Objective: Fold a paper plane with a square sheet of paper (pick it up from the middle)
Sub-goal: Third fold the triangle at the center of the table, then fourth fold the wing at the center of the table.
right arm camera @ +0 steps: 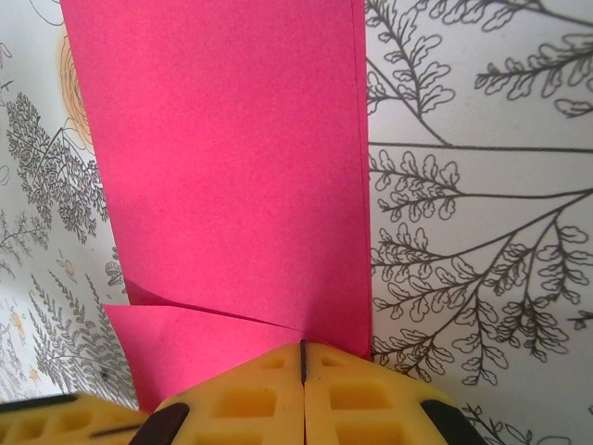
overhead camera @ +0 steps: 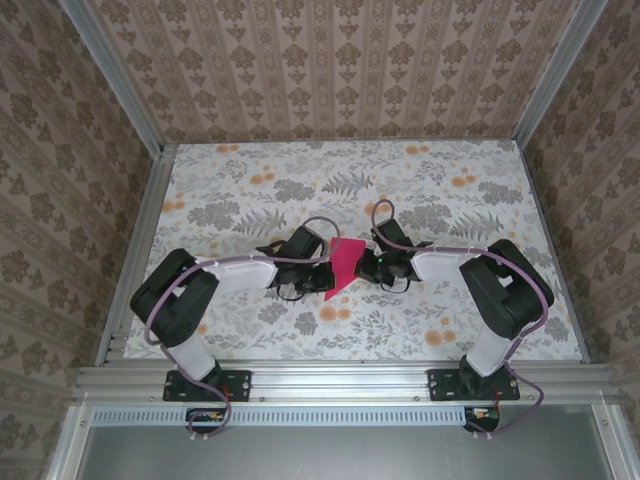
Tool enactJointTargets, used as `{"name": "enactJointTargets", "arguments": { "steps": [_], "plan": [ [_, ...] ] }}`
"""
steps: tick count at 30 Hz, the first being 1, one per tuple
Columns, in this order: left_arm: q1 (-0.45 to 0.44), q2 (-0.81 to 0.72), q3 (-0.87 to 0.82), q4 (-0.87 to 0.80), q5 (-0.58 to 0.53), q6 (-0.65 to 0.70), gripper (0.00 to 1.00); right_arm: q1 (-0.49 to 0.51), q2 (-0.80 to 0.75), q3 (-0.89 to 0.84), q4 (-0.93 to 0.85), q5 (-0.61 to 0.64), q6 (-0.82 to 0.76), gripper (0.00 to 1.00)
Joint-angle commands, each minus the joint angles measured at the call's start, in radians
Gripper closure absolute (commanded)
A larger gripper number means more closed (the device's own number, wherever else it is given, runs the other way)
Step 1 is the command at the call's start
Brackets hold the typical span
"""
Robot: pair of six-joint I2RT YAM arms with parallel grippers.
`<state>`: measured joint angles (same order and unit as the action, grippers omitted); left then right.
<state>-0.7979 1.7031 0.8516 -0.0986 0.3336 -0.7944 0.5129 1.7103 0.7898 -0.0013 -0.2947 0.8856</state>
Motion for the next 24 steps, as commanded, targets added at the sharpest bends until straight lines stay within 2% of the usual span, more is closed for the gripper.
{"name": "enactJointTargets", "arguments": {
  "steps": [1, 7, 11, 15, 18, 21, 24],
  "plan": [
    [0.005, 0.038, 0.021, -0.012, -0.031, -0.03, 0.93, -0.007, 0.008, -0.008, -0.029, -0.002, -0.024, 0.93],
    [0.005, 0.044, 0.001, -0.107, -0.079, -0.043, 0.93, -0.026, -0.005, 0.028, -0.081, 0.004, -0.068, 0.91],
    [0.005, 0.031, -0.031, -0.119, -0.08, -0.051, 0.93, -0.065, 0.014, 0.068, -0.12, 0.061, -0.117, 0.86],
    [0.005, 0.023, -0.046, -0.125, -0.077, -0.046, 0.93, -0.101, 0.044, 0.112, -0.144, 0.055, -0.149, 0.86],
    [0.002, 0.012, -0.048, -0.115, -0.074, -0.048, 0.93, -0.109, 0.002, 0.121, -0.151, 0.051, -0.168, 0.84],
    [-0.001, -0.014, -0.049, -0.064, -0.047, -0.064, 0.88, -0.109, -0.08, 0.105, -0.15, 0.028, -0.174, 0.79],
    [0.0, -0.052, -0.035, -0.012, -0.012, -0.065, 0.82, -0.108, -0.156, 0.044, -0.111, -0.015, -0.164, 0.66]
  ]
}}
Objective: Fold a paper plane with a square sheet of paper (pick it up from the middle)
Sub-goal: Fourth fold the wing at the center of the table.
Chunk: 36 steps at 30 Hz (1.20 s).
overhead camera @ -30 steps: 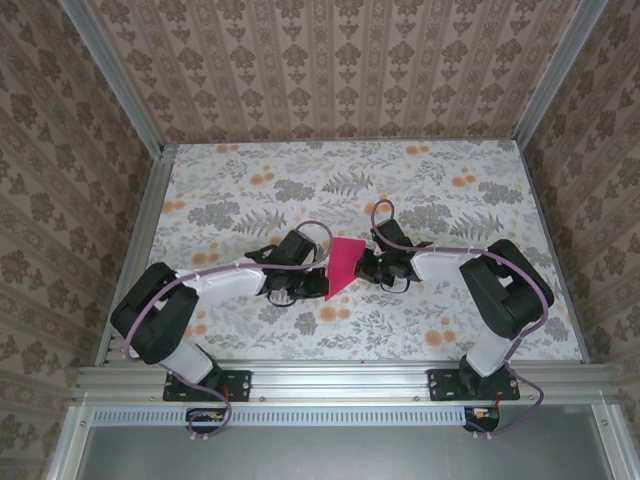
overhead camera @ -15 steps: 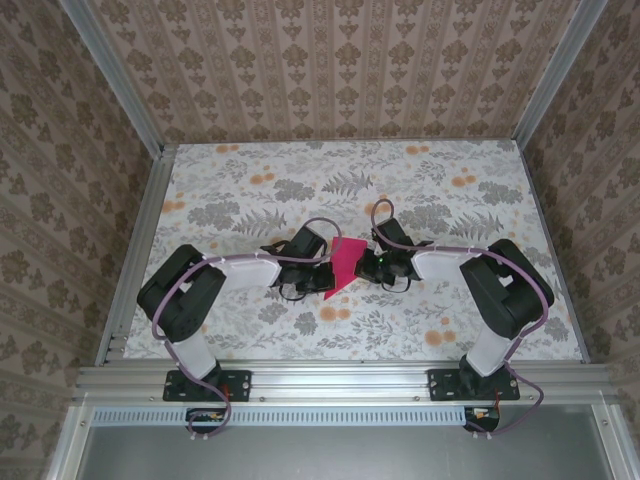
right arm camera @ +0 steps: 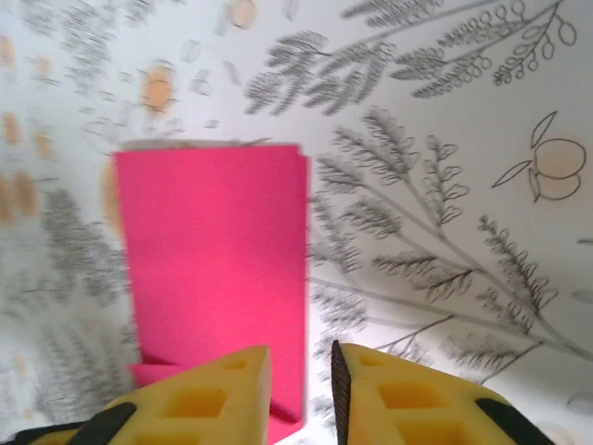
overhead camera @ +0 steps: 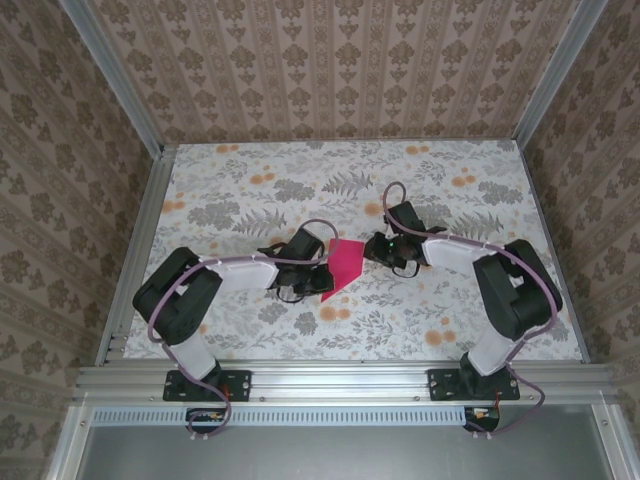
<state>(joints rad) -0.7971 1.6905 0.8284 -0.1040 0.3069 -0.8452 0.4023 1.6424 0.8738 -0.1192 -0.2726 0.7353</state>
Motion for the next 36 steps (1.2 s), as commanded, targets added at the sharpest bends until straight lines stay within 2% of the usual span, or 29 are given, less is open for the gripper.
{"name": "enactJointTargets", "arguments": {
  "steps": [1, 4, 7, 10, 15, 25, 30, 36],
  "plan": [
    [-0.001, -0.055, -0.007, 0.004, 0.021, -0.011, 0.8, 0.002, -0.104, -0.061, 0.024, -0.055, -0.005, 0.63],
    [0.004, -0.102, 0.018, 0.017, 0.022, 0.015, 0.74, 0.005, -0.15, -0.113, 0.077, -0.114, 0.046, 0.57],
    [0.019, -0.111, 0.039, 0.008, 0.006, 0.051, 0.73, 0.019, -0.19, -0.154, 0.114, -0.125, 0.095, 0.51],
    [0.048, -0.085, 0.048, 0.01, 0.001, 0.071, 0.73, 0.035, -0.211, -0.191, 0.153, -0.104, 0.139, 0.42],
    [0.09, -0.004, 0.102, 0.032, 0.073, 0.067, 0.73, 0.069, -0.196, -0.217, 0.208, -0.078, 0.187, 0.33],
    [0.096, 0.032, 0.102, 0.05, 0.057, 0.054, 0.81, 0.104, -0.103, -0.19, 0.262, -0.092, 0.242, 0.32],
    [0.099, -0.059, 0.094, -0.01, -0.001, 0.105, 0.77, 0.109, -0.094, -0.19, 0.277, -0.093, 0.244, 0.33],
    [0.083, -0.173, 0.03, 0.05, 0.057, 0.099, 0.73, 0.11, -0.105, -0.212, 0.301, -0.089, 0.249, 0.32]
  ]
}}
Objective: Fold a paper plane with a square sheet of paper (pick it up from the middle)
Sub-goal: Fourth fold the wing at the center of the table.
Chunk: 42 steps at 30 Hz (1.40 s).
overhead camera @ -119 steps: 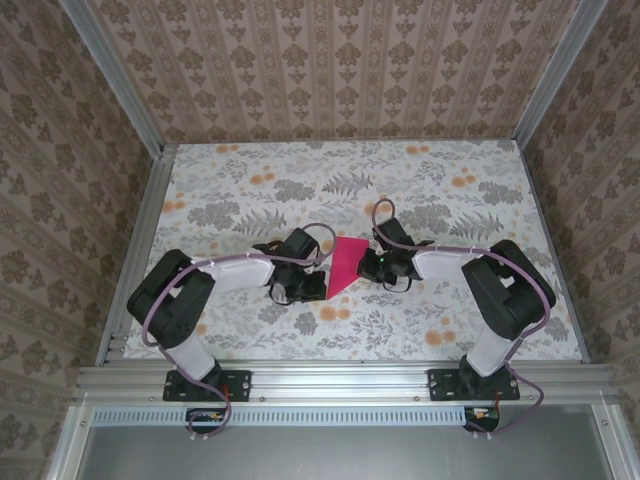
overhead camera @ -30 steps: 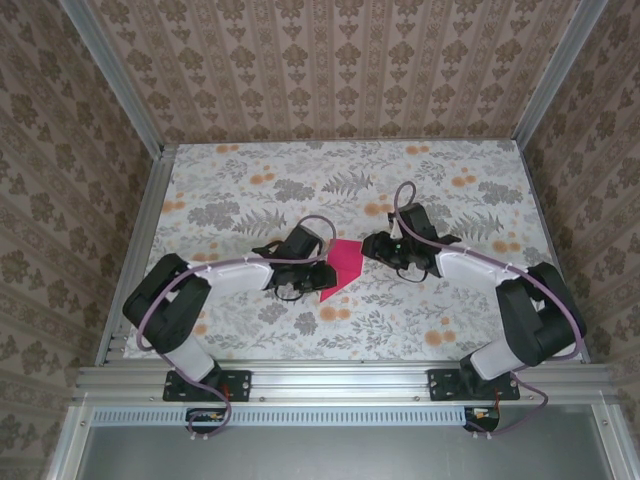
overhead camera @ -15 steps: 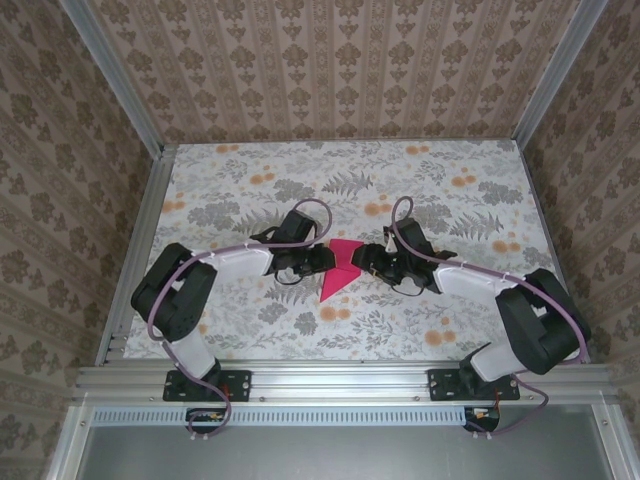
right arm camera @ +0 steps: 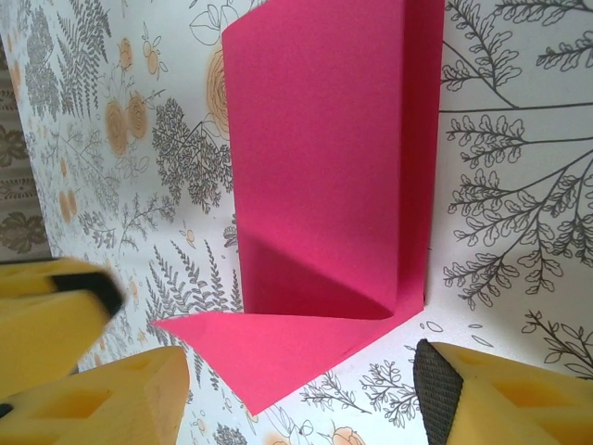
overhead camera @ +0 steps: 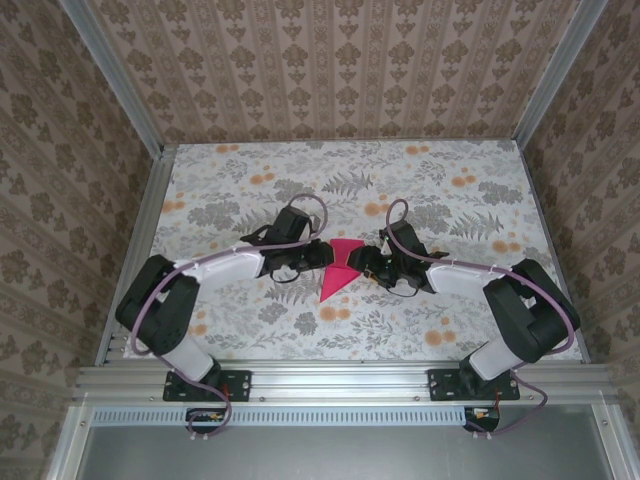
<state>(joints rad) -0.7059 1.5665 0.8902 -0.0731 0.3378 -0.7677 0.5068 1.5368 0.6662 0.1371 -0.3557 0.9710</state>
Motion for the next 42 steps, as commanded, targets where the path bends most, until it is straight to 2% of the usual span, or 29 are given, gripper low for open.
{"name": "enactJointTargets", "arguments": {
  "steps": [1, 8, 11, 20, 27, 37, 42],
  "plan": [
    [-0.015, -0.052, -0.036, 0.024, 0.035, 0.02, 0.74, 0.006, -0.004, -0.01, 0.053, -0.005, 0.014, 0.31],
    [-0.05, 0.0, -0.045, 0.045, 0.056, 0.016, 0.85, 0.008, -0.002, -0.027, 0.073, -0.003, 0.017, 0.31],
    [-0.052, 0.055, -0.032, 0.067, 0.09, 0.018, 0.87, 0.006, 0.0, -0.03, 0.072, 0.0, 0.017, 0.31],
    [-0.008, 0.136, -0.007, 0.056, 0.056, 0.02, 0.88, 0.009, 0.007, -0.021, 0.06, -0.003, 0.014, 0.31],
    [0.009, 0.183, -0.013, 0.065, 0.078, 0.024, 0.87, 0.026, 0.038, 0.022, -0.009, -0.01, -0.018, 0.31],
    [0.021, 0.184, -0.035, 0.074, 0.078, 0.008, 0.87, 0.039, 0.088, 0.052, -0.006, -0.034, -0.013, 0.32],
    [0.025, 0.175, -0.043, 0.075, 0.075, 0.007, 0.86, 0.039, 0.089, 0.068, -0.055, 0.012, 0.005, 0.32]
  ]
}}
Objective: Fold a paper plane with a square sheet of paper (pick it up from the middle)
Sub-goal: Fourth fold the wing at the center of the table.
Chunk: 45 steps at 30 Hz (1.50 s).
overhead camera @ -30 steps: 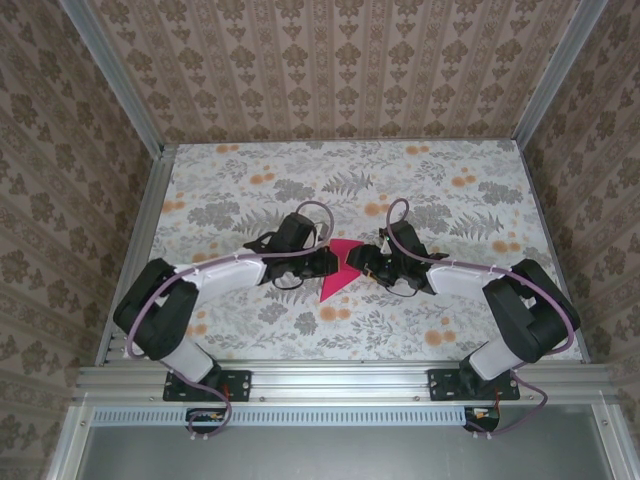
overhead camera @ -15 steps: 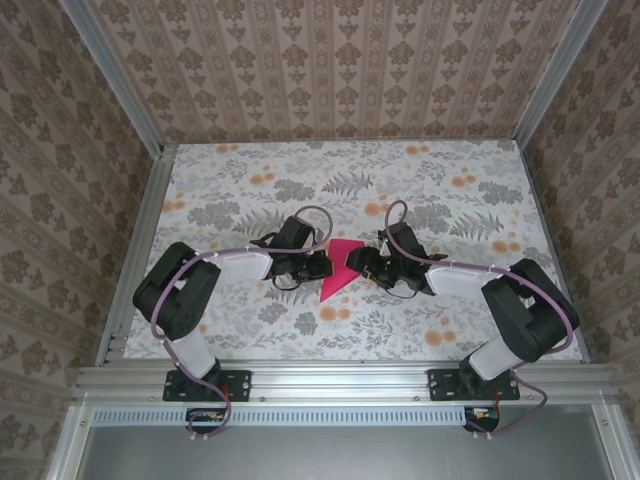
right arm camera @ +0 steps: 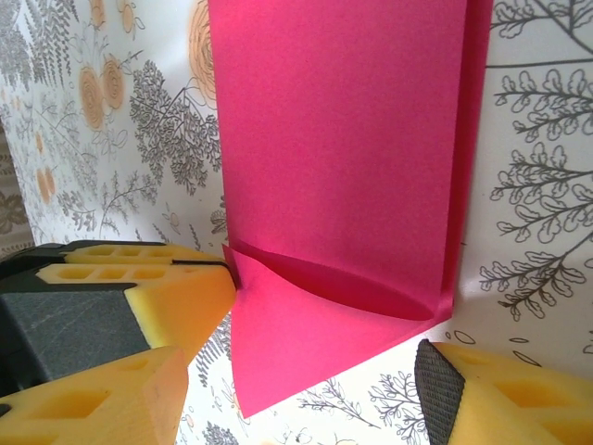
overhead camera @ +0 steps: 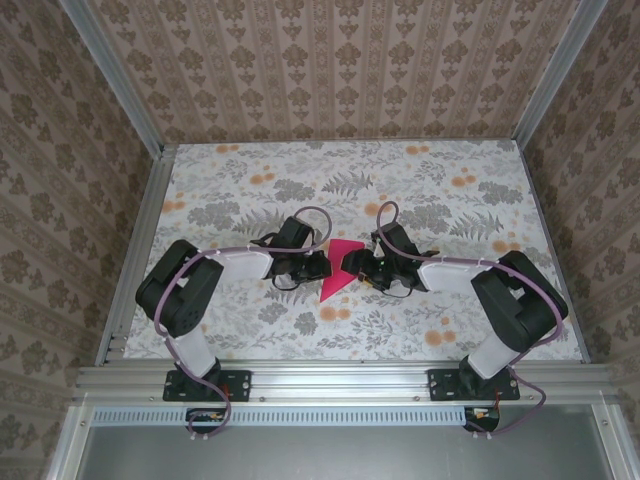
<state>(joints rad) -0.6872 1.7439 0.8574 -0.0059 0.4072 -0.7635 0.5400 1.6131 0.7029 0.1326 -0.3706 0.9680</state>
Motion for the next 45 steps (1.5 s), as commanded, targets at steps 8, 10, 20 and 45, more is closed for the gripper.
{"name": "enactJointTargets", "arguments": {
  "steps": [8, 10, 20, 45],
  "plan": [
    [0.009, -0.007, -0.016, 0.014, 0.01, 0.001, 0.85, 0.006, 0.03, 0.047, -0.035, 0.018, 0.024, 0.32],
    [0.009, -0.007, -0.017, 0.013, 0.009, 0.001, 0.85, 0.006, 0.036, 0.05, -0.035, 0.018, 0.029, 0.32],
    [0.011, -0.012, -0.023, 0.012, 0.002, 0.0, 0.84, 0.009, 0.043, 0.03, 0.062, -0.02, 0.074, 0.32],
    [0.021, -0.045, -0.034, -0.004, -0.007, 0.004, 0.83, 0.025, 0.123, -0.006, 0.192, -0.081, 0.058, 0.57]
  ]
}}
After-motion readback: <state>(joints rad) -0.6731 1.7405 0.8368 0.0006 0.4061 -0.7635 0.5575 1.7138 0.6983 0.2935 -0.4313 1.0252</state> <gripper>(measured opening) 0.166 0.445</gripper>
